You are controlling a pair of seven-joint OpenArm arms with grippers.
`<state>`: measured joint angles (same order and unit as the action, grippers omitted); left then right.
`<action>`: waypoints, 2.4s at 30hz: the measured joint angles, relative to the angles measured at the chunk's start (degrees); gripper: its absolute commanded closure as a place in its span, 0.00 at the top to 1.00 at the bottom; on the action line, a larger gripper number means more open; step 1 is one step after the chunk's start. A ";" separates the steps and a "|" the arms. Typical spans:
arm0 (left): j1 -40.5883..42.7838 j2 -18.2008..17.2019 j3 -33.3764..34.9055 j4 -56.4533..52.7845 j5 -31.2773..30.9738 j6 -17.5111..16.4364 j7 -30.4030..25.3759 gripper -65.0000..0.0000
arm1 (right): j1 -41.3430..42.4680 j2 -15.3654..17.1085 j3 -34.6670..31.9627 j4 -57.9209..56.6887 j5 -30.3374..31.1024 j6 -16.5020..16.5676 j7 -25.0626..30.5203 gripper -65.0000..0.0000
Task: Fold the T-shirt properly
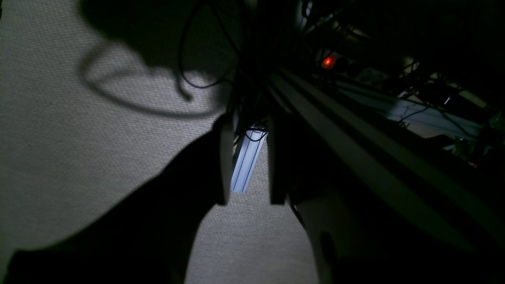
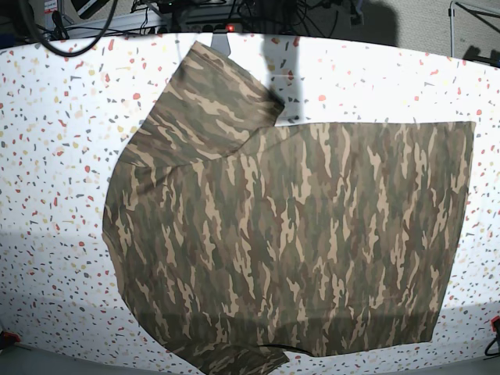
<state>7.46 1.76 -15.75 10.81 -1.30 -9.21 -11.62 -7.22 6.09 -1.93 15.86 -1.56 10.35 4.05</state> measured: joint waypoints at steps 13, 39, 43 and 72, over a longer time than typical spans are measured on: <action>0.00 0.00 0.00 0.09 0.00 -0.02 0.00 0.24 | -0.09 0.24 0.00 0.02 0.00 0.00 -0.66 0.26; 4.46 0.02 0.00 6.25 0.00 -0.20 -0.07 0.24 | -1.14 0.28 0.00 0.35 -0.02 0.00 -0.96 0.26; 4.90 0.00 0.00 6.23 0.00 -0.20 -0.02 0.24 | -2.69 0.83 -0.04 0.39 0.00 0.24 2.25 0.26; 39.41 0.15 0.11 61.99 6.19 -5.38 9.01 0.24 | -44.41 16.61 -0.15 61.83 7.65 8.81 -1.49 0.26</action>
<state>46.87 1.91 -15.64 72.79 4.89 -14.59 -2.61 -51.64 22.70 -2.09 77.69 6.09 19.16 2.57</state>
